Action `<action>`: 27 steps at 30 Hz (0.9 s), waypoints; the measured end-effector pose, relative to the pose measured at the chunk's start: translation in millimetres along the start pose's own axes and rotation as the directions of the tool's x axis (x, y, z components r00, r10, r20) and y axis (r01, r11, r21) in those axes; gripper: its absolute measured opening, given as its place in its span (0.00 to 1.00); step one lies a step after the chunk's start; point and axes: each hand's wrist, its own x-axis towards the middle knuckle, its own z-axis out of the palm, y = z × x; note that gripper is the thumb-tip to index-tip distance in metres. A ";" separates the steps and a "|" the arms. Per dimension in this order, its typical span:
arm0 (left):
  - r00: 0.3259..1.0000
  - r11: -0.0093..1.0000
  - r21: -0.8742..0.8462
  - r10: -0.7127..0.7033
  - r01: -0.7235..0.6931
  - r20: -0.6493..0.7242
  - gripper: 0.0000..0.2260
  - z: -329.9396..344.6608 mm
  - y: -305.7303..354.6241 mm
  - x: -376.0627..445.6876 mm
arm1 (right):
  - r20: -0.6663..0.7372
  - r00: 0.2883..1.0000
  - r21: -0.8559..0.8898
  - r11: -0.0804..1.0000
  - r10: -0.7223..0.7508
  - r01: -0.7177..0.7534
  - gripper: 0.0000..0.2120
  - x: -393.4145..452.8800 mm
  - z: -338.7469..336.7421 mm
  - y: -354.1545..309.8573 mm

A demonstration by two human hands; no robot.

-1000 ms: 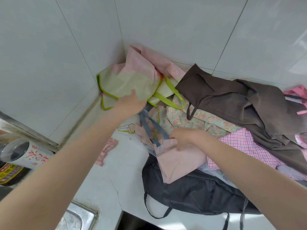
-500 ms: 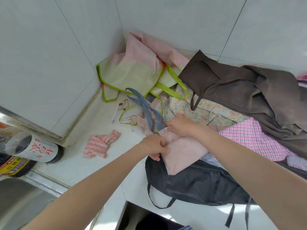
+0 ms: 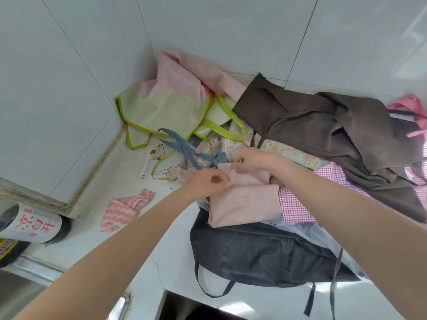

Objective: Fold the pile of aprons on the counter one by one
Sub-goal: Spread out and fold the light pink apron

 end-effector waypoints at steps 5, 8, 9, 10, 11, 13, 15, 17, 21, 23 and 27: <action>0.978 0.903 0.397 0.098 -0.165 0.184 0.16 22.5 -3.1 6.4 | 0.014 0.999 -0.085 0.995 -0.052 0.054 0.13 3.0 0.1 -5.7; 0.978 0.902 0.406 0.071 -0.146 0.195 0.17 29.2 -1.6 8.0 | -0.011 0.997 -0.072 0.995 -0.072 0.071 0.13 8.6 5.5 -7.0; 0.977 0.913 0.380 0.075 -0.148 0.201 0.17 30.8 -1.4 7.5 | -0.021 0.997 -0.066 0.996 -0.068 0.066 0.13 11.1 6.5 -6.2; 0.975 0.923 0.357 0.067 -0.142 0.214 0.17 31.3 -2.1 6.1 | -0.028 0.998 -0.061 0.996 -0.065 0.063 0.13 12.5 8.3 -6.4; 0.972 0.932 0.335 0.062 -0.138 0.227 0.17 31.7 -2.5 5.9 | -0.045 0.997 -0.061 0.996 -0.061 0.058 0.13 12.3 9.1 -5.3; 0.965 0.943 0.310 0.042 -0.124 0.257 0.16 31.4 -4.0 5.8 | -0.106 0.993 -0.086 0.995 -0.051 0.042 0.13 13.8 16.0 -2.7; 0.959 0.946 0.303 0.024 -0.113 0.284 0.15 31.7 -2.6 5.0 | -0.180 0.983 -0.120 0.993 -0.039 0.018 0.13 14.4 25.3 0.7; 0.947 0.955 0.278 0.008 -0.102 0.320 0.14 31.1 -2.1 5.0 | -0.233 0.972 -0.163 0.987 -0.044 0.006 0.13 14.5 31.9 2.2; 0.927 0.983 0.158 0.027 -0.093 0.374 0.11 24.2 -5.4 3.3 | -0.375 0.927 -0.300 0.949 -0.023 -0.098 0.15 13.9 33.6 3.5; 0.926 0.987 0.135 0.035 -0.092 0.376 0.12 17.9 -9.3 2.5 | -0.482 0.876 -0.288 0.950 -0.031 -0.125 0.15 9.2 30.7 7.0; 0.988 0.998 -0.064 0.003 0.007 0.152 0.11 7.1 -18.8 6.5 | -0.411 0.870 -0.151 0.961 -0.272 0.230 0.17 -12.3 18.1 11.9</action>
